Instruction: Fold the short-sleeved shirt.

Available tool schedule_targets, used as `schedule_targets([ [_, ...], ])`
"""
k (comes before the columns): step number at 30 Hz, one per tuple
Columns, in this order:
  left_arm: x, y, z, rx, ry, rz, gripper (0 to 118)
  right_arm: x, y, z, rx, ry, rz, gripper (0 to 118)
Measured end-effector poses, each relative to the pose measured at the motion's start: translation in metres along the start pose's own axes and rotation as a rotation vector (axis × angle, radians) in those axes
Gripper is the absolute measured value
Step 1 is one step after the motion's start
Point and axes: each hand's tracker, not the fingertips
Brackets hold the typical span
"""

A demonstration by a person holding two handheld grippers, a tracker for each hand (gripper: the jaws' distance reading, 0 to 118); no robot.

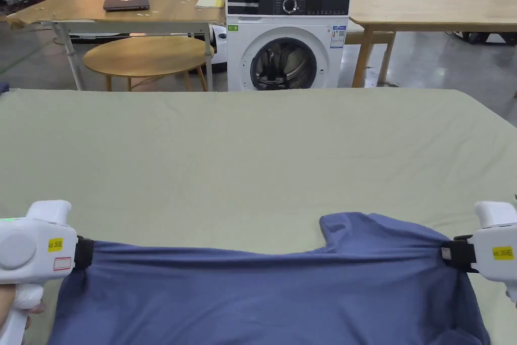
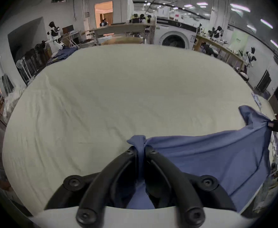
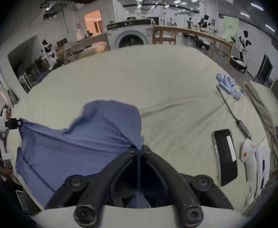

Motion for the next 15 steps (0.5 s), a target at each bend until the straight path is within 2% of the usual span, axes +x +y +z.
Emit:
schedule_targets([
  [5, -0.011, -0.024, 0.066, 0.102, -0.015, 0.009, 3, 0.009, -0.018, 0.059, 0.077, 0.048, -0.008, 1],
  [15, -0.027, -0.121, 0.154, 0.136, -0.057, 0.013, 3, 0.009, -0.112, 0.148, 0.150, 0.077, 0.031, 1],
])
